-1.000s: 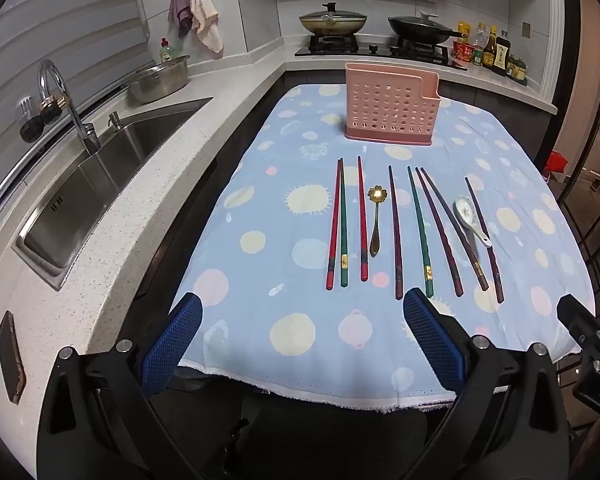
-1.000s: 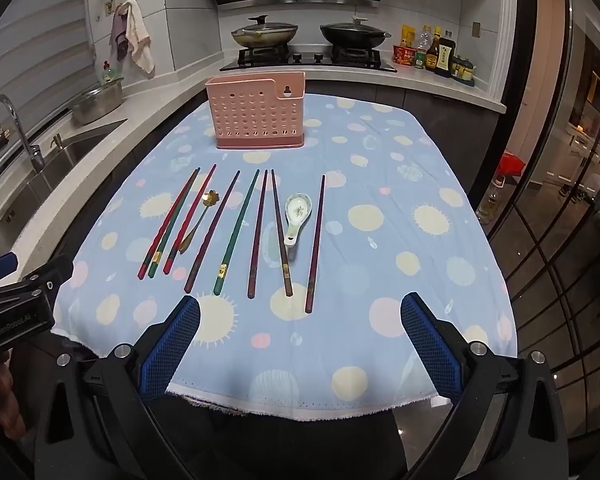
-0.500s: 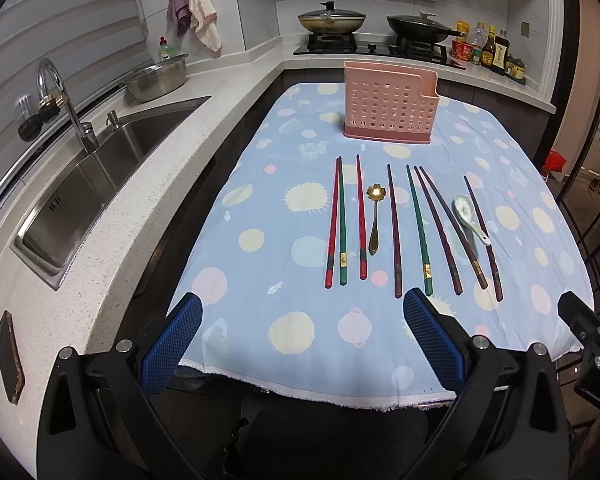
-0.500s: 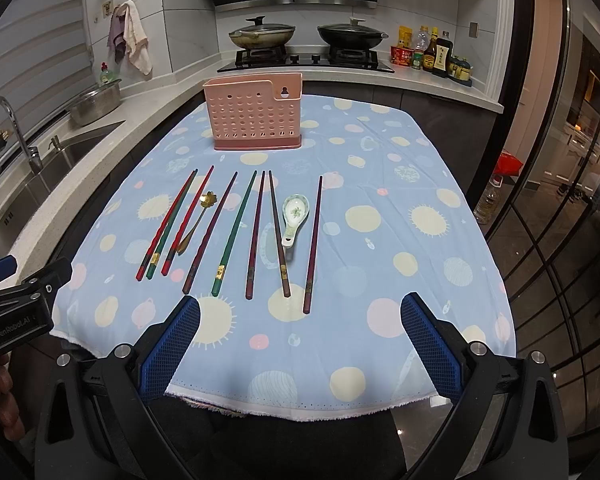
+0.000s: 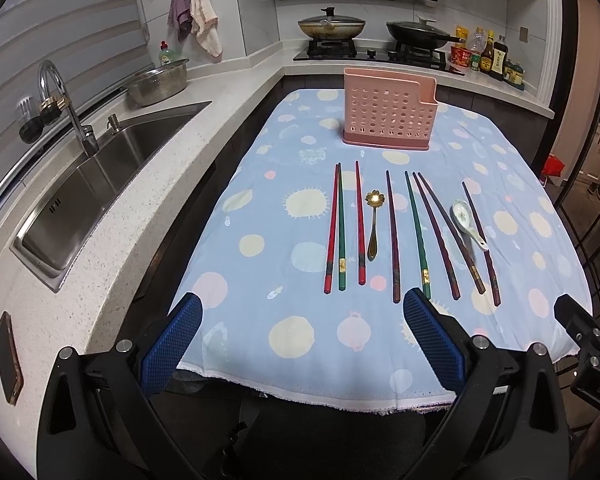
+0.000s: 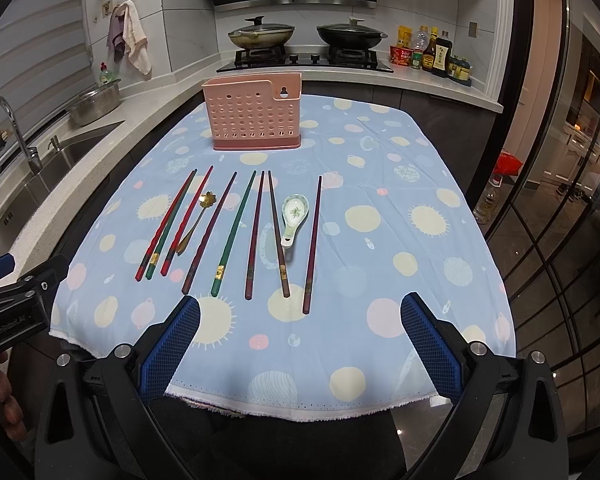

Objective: Organize utensils

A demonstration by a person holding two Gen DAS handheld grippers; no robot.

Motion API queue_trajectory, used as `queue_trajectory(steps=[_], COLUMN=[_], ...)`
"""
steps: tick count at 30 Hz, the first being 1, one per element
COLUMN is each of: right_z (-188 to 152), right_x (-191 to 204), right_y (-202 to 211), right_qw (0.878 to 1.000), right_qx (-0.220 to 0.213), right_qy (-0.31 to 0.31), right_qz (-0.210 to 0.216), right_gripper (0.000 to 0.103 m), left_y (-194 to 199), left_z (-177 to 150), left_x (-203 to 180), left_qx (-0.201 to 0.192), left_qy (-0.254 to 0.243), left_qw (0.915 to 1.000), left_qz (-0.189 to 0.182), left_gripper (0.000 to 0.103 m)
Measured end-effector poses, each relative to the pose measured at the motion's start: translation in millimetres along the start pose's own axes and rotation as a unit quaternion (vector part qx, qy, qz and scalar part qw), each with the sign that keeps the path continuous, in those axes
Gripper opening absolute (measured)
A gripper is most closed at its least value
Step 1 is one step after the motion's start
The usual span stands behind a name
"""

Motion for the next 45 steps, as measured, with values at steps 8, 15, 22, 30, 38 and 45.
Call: queue_trajectory(steps=[8, 15, 22, 30, 38, 45], right_z=[-0.1, 0.3, 0.5, 0.3, 0.3, 0.5], right_x=[0.1, -1.6, -1.8, -1.7, -1.6, -1.8], right_y=[0.0, 0.5, 0.5, 0.5, 0.6, 0.7], right_qw=[1.000, 1.000, 1.000, 1.000, 1.000, 1.000], right_qx=[0.000, 0.000, 0.000, 0.000, 0.000, 0.000], right_qy=[0.000, -0.002, -0.002, -0.002, -0.002, -0.002], right_qz=[0.000, 0.000, 0.000, 0.000, 0.000, 0.000], right_gripper=[0.096, 0.096, 0.096, 0.096, 0.096, 0.096], left_y=[-0.7, -2.0, -0.8, -0.2, -0.1, -0.1], left_z=[-0.3, -0.9, -0.1, -0.2, -0.3, 0.2], left_x=[1.4, -1.8, -4.9, -5.1, -4.3, -3.7], left_qx=[0.001, 0.004, -0.001, -0.003, -0.002, -0.001], left_qy=[0.005, 0.002, -0.002, -0.001, 0.000, 0.001], left_qw=[1.0000, 0.9999, 0.9998, 0.9998, 0.9998, 0.9997], left_qz=[-0.002, -0.016, -0.021, -0.020, -0.021, -0.023], left_gripper=[0.096, 0.096, 0.096, 0.096, 0.096, 0.096])
Point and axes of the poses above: each gripper's, at about its wrist camera, not at the fingertips, and y roughly against the way its jaws point, x to its left, z to its top, the point moved 6 cm from there along -y, roughly the way its jaws point, and after that the axes turned 2 degrees about z, right-handed, at the moved point
